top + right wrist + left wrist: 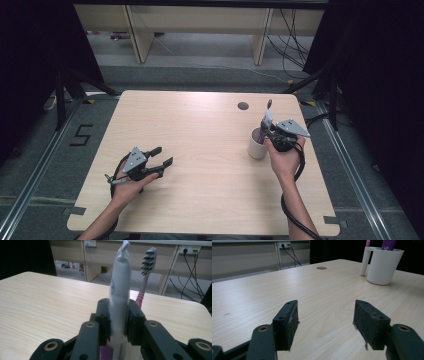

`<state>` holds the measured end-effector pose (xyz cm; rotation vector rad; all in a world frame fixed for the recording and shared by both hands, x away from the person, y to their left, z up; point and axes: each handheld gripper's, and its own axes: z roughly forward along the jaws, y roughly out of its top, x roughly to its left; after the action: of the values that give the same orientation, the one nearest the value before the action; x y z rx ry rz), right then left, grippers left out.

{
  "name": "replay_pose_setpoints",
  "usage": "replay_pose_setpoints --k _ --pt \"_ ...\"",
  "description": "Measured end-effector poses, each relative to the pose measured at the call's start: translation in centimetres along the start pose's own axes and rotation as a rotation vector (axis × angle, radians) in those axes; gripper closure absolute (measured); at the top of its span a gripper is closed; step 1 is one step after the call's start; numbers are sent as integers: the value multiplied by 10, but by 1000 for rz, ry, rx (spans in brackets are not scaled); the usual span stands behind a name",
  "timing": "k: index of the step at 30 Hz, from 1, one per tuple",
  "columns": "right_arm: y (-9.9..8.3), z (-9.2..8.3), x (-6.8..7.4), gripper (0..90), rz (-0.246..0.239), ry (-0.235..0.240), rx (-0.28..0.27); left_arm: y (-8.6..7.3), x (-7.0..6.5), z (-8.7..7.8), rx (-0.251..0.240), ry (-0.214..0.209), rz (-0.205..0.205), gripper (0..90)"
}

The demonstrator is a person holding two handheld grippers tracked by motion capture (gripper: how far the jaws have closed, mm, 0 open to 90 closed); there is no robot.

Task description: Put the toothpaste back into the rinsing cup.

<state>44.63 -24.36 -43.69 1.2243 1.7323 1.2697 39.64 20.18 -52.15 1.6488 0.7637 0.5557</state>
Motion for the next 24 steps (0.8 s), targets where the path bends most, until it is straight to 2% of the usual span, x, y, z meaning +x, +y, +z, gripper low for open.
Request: replay_pose_setpoints --k 3,8,12,13,14,24 --pt "0 0 -1 743 -14 -2 -8 0 0 0 -1 0 0 364" --pt "1 -1 0 725 -1 -10 -7 -1 0 2 -12 -6 -3 363" --pt "0 -1 -1 714 -22 -10 -7 -1 0 1 -11 -6 -2 364" --pt "0 -1 2 712 8 -8 -3 -1 0 1 -8 -4 -2 363" --pt "0 0 0 709 -16 -5 -10 0 1 0 -3 -1 -1 363" --pt "1 -1 0 651 -14 -9 -14 0 1 0 -3 3 -2 363"
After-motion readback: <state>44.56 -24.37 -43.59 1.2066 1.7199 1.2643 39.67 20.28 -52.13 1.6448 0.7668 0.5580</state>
